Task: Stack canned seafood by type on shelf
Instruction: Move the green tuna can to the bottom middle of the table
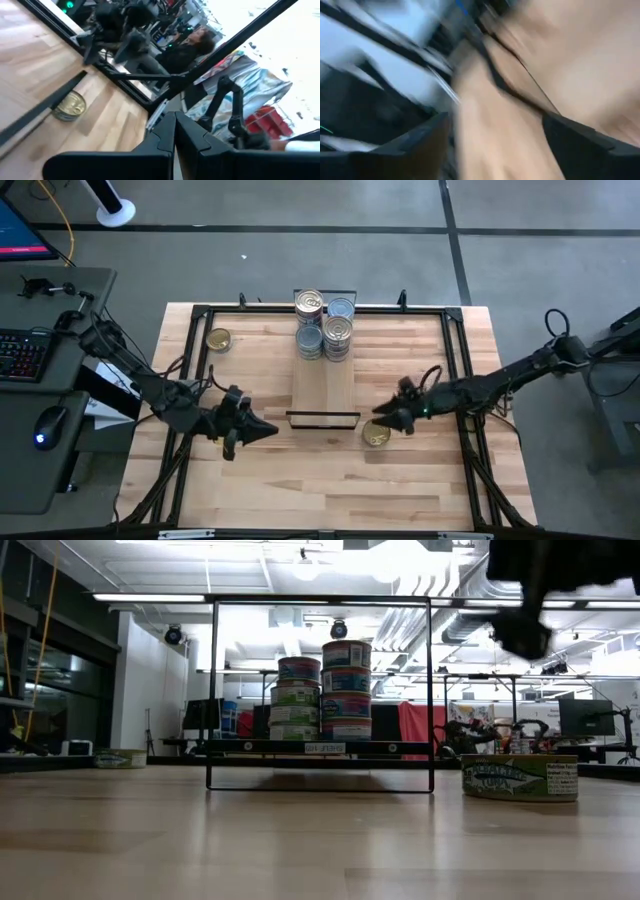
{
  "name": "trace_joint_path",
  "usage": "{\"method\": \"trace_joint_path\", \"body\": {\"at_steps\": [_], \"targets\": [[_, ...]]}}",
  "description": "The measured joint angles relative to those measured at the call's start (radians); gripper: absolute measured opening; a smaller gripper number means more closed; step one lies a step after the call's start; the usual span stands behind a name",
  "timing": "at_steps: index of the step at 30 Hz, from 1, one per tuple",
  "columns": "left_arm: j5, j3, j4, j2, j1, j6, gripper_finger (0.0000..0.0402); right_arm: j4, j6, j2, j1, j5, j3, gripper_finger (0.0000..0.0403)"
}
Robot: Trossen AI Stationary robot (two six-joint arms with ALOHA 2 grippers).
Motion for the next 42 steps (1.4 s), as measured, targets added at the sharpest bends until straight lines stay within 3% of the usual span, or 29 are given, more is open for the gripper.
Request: {"method": "trace_joint_path", "body": {"at_steps": [3,6,8,10,15,19,24,29,36,42], "targets": [[0.004,0.000,0.003,0.008,-0.007,-0.014,0.0000,-0.353,-0.005,0.023,0.033,-0.027,0.067,0.0263],[0.004,0.000,-0.050,0.008,-0.014,-0.009,0.0000,-0.648,0.067,0.066,0.099,0.051,0.117,0.0164],[0.003,0.000,-0.107,0.008,-0.021,0.003,0.0000,-0.690,0.132,0.101,0.144,0.115,0.123,0.0073],[-0.001,0.000,-0.185,0.009,-0.034,-0.005,0.0000,-0.647,0.174,0.149,0.178,0.162,0.125,0.0021],[-0.077,-0.025,-0.264,0.052,-0.109,-0.033,0.0000,-0.579,0.266,0.347,0.212,0.254,0.184,0.0004],[-0.102,-0.115,-0.089,0.106,-0.183,-0.033,0.0000,-0.775,0.334,0.519,0.206,0.329,0.346,0.0002],[-0.103,-0.249,0.223,0.192,-0.238,-0.006,0.0000,-0.982,0.335,0.707,0.183,0.307,0.547,0.0000],[-0.090,-0.276,0.307,0.282,-0.248,-0.079,0.0000,-1.104,0.378,0.820,0.185,0.289,0.675,0.0000],[-0.064,-0.204,0.376,0.460,-0.245,0.016,0.0000,-0.959,0.349,0.930,0.219,0.245,0.792,0.0000],[-0.074,-0.103,0.369,0.662,-0.202,0.097,0.0000,-0.805,0.188,1.086,0.260,0.202,0.963,0.0000]]}}
